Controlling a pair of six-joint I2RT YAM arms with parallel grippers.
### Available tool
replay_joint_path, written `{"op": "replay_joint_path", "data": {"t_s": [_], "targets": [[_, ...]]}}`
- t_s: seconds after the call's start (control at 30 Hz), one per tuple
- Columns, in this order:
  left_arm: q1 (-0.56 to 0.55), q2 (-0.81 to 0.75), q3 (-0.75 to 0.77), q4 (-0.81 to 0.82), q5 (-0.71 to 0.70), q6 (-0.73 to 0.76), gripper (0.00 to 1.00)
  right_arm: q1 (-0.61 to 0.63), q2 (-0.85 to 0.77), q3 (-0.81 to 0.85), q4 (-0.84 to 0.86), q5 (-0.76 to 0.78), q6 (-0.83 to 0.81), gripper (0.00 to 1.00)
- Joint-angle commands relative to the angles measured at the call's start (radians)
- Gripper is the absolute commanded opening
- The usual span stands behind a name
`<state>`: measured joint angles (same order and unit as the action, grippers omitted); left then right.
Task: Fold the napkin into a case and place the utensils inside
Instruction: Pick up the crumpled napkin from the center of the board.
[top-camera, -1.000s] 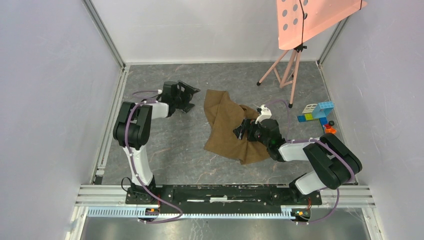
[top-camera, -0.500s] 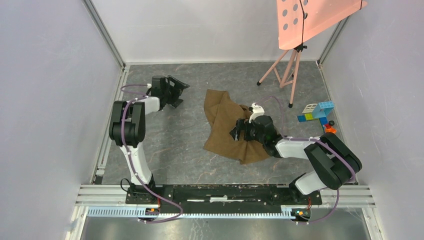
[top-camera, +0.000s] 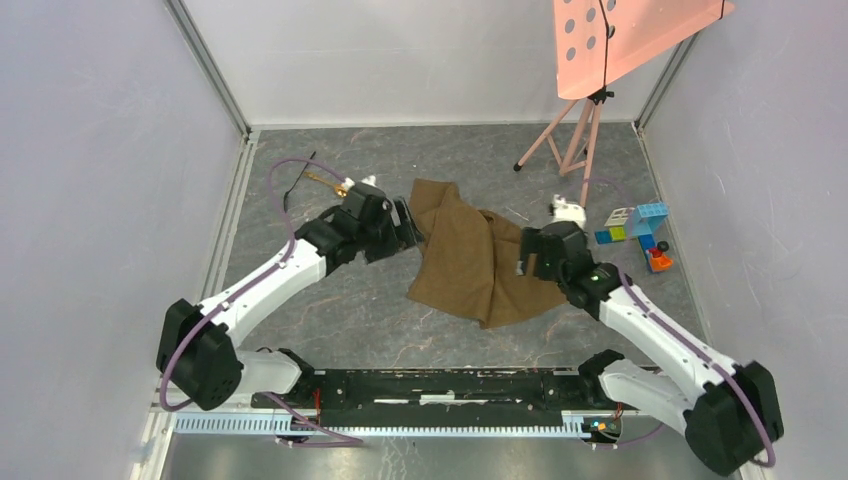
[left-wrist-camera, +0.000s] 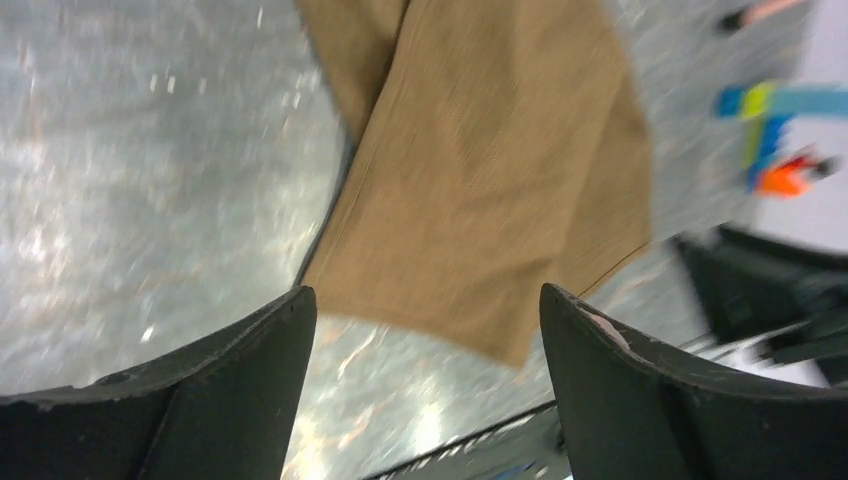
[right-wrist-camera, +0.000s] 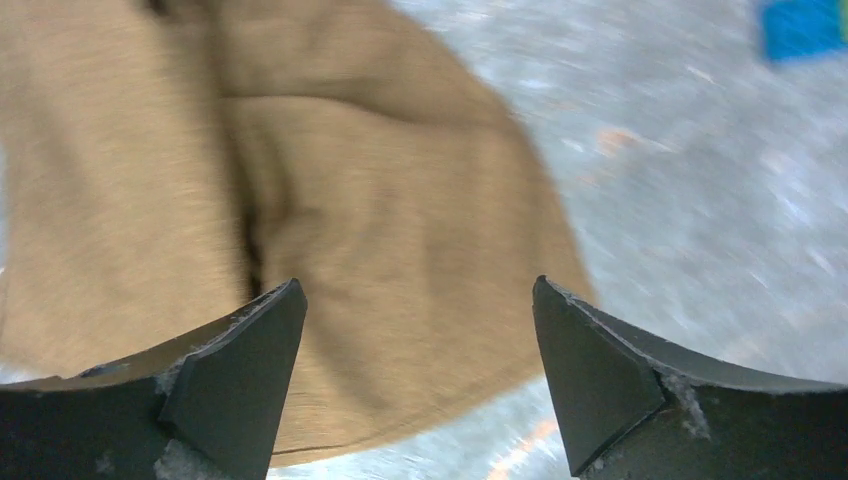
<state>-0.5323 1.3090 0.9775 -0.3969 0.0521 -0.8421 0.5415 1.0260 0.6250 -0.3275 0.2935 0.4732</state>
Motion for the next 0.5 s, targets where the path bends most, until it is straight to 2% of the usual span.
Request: {"op": "replay_joint_path", "data": {"t_s": [0.0,0.07,0.13,0.3,0.47], "targets": [[-0.137,-0.035,0.044,-0.382,-0.246,0.08,0.86,-0.093,-0.104,0.012,-0.299,0.197,0.18,0.87],[-0.182,-0.039,0.038,-0.398,-0.284,0.075,0.83,-0.13,-0.116,0.014,-0.323,0.217,0.172,0.75],[-0.206,-0.015,0.041,-0.402,-0.299,0.071,0.82,-0.16,-0.096,0.018,-0.354,0.257,0.172,0.69],[-0.263,0.078,0.075,-0.365,-0.26,0.032,0.77,-0.264,-0.015,0.006,-0.311,0.155,0.117,0.59],[-0.324,0.153,0.099,-0.333,-0.251,0.046,0.76,-0.305,0.022,-0.05,-0.23,0.093,0.111,0.57]]}}
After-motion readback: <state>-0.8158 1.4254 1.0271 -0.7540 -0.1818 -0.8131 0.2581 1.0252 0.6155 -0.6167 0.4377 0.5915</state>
